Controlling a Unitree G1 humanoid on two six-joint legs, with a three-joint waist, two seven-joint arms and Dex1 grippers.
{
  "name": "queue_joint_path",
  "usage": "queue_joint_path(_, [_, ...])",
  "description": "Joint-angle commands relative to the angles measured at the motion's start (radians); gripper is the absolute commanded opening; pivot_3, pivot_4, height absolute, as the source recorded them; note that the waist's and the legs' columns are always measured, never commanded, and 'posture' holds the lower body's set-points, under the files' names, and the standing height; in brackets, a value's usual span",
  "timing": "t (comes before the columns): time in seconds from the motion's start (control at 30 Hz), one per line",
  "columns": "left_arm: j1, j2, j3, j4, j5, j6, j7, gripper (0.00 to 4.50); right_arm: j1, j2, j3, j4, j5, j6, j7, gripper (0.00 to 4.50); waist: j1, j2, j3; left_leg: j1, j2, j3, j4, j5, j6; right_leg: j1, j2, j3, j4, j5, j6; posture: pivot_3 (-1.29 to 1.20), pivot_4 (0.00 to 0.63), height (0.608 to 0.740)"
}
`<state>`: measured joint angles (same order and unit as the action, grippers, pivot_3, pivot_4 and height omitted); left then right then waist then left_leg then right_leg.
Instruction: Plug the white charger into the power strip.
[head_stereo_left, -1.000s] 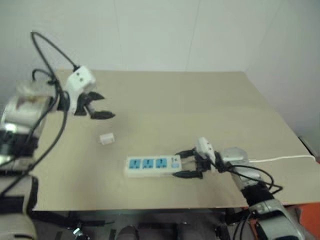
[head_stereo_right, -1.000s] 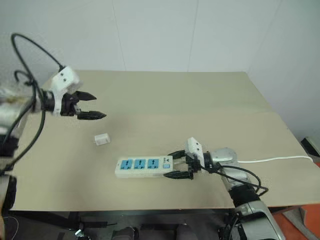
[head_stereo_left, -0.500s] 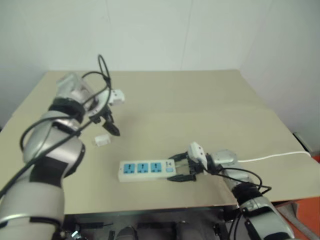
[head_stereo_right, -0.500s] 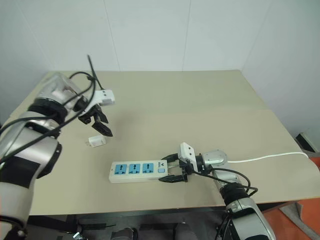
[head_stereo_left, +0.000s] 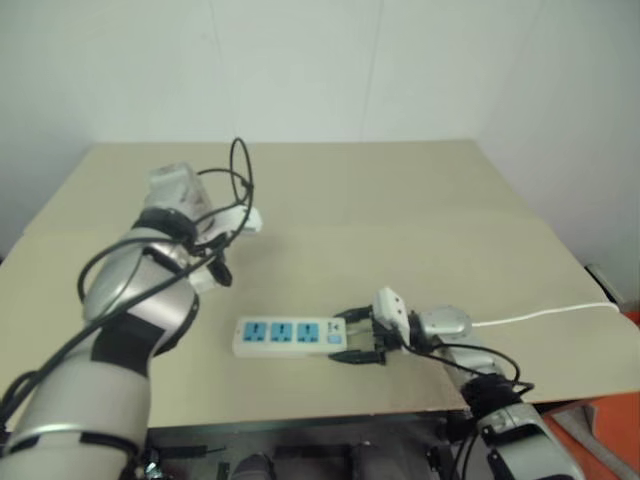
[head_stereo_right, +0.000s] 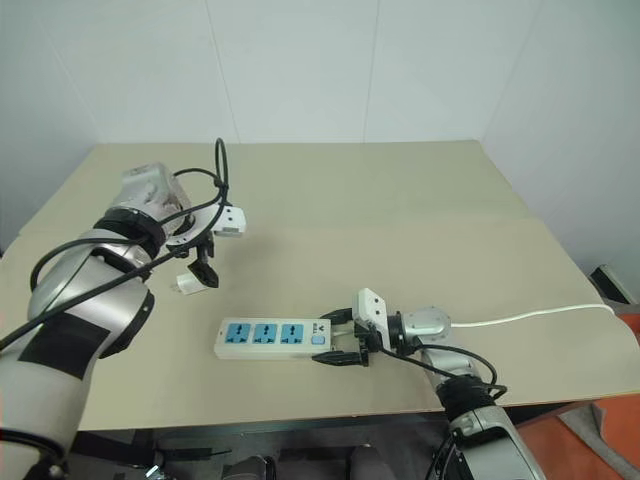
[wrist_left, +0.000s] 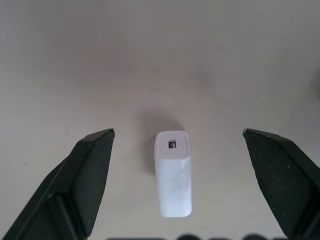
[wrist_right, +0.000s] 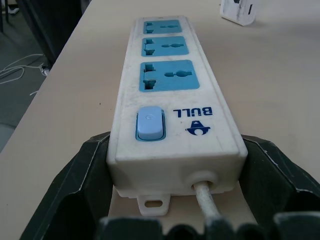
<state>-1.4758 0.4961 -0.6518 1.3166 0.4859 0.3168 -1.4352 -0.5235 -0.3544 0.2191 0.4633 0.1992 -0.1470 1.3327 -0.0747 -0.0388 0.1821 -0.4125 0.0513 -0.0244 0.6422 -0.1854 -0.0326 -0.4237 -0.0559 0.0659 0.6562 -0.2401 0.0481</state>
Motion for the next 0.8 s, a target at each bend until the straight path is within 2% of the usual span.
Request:
queue_joint_path(0.03, [-0.007,0.003,0.005,0.007,0.035,0.012,0.011,4.50,0.013,0.012,0.021,-0.019,-0.013,0.002,-0.009,3.42,-0.001,0.000,0.000,0.000,0.000,0.000,0.000,0.000,0.000,0.000,0.000,0.000,0.000,0.000,0.000,0.00,0.150,0.740])
queue_joint_path(0.73, [0.051,-0.003,0.013,0.000,0.106,0.024,0.055,4.50,-0.001,0.011,0.024,0.003,-0.031,-0.006,-0.016,3.42,-0.002,0.000,0.000,0.002,0.000,0.000,0.000,0.000,0.000,0.001,0.000,0.000,0.001,0.000,0.000,0.00,0.150,0.740])
queue_joint_path(0.8, [0.053,-0.003,0.009,0.000,0.117,0.012,0.040,4.10,-0.001,0.010,0.026,0.007,-0.038,-0.012,-0.022,3.42,-0.001,0.000,0.000,0.002,0.000,0.000,0.000,0.000,0.000,0.001,0.000,0.000,0.001,0.000,0.000,0.00,0.150,0.740])
